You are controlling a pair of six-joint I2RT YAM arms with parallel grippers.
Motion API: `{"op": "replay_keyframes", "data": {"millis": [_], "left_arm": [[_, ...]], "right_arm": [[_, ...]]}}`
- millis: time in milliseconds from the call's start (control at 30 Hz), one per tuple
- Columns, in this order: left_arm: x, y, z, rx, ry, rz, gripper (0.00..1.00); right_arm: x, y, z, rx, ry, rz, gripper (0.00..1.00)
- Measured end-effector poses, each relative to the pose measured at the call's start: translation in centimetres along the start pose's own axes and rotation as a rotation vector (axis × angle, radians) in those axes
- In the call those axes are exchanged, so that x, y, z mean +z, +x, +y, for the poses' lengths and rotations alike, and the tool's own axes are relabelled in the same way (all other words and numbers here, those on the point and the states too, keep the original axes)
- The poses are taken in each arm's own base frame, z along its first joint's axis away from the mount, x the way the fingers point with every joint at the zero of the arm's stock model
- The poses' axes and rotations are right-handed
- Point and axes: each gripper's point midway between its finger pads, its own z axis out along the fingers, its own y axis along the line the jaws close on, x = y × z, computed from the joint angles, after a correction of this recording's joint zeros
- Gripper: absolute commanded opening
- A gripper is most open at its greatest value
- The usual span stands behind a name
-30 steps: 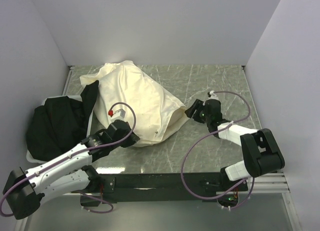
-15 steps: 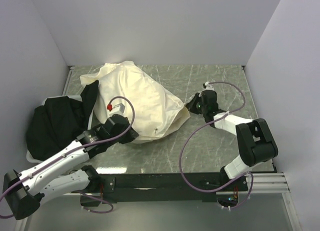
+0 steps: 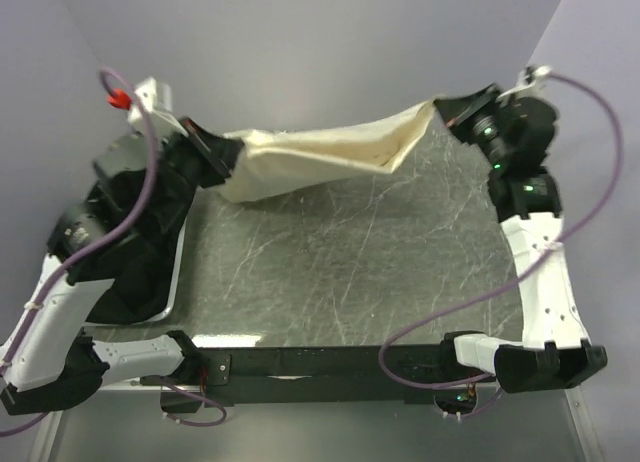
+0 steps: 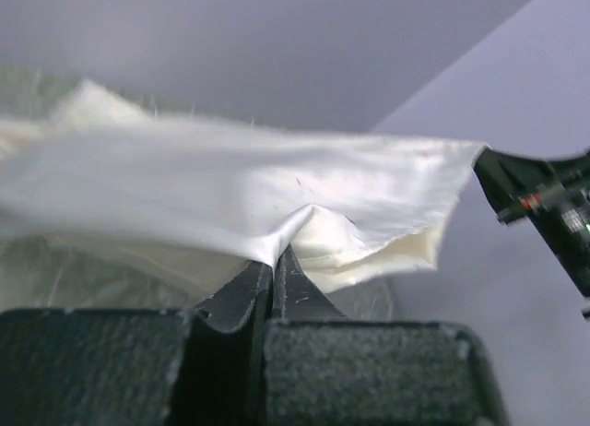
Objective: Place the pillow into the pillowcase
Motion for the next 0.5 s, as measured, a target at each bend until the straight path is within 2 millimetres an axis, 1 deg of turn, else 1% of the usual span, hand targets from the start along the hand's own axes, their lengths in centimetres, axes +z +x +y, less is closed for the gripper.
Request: {"op": "replay_keyframes", "data": {"millis": [33, 67, 100, 133, 200, 267, 333, 367, 433, 500], "left_arm": [[-0.5, -2.2, -0.9, 0.002, 0.014, -0.052, 0.01], [-0.9, -4.2, -1.7, 0.005, 0.022, -0.102, 0.01], [-1.3, -6.2, -2.4, 0.009, 0.029, -0.154, 0.01], [-1.7, -7.5, -2.8, 0.012, 0.033, -0.189, 0.01], [-2.5, -10.3, -3.5, 0.023, 0.04, -0.27, 0.01], [-3.2, -11.9, -3.8, 0.037, 0.04, -0.324, 0.01], [-3.7, -13.0, -3.9, 0.047, 0.043, -0.365, 0.01], [-3.9, -13.5, -4.0, 0.053, 0.047, -0.383, 0.01], [-4.1, -14.2, -4.4, 0.065, 0.063, -0.411, 0.01], [-4.2, -14.8, -4.9, 0.08, 0.078, -0.438, 0.01]], "right_arm": [[-1.0, -2.0, 1.9, 0.008, -0.033, -0.038, 0.0], [-2.5, -4.6, 4.4, 0.018, -0.078, -0.09, 0.0], [-3.8, -6.5, 6.4, 0.027, -0.111, -0.129, 0.0], [-4.7, -7.7, 7.6, 0.035, -0.133, -0.153, 0.0], [-6.9, -10.4, 11.0, 0.054, -0.196, -0.203, 0.0], [-8.3, -12.3, 13.7, 0.068, -0.256, -0.234, 0.0], [-9.2, -13.5, 15.3, 0.079, -0.296, -0.247, 0.0], [-9.3, -13.9, 15.8, 0.083, -0.309, -0.25, 0.0], [-9.2, -14.6, 16.5, 0.099, -0.327, -0.249, 0.0], [-8.5, -14.6, 16.5, 0.127, -0.335, -0.234, 0.0]]}}
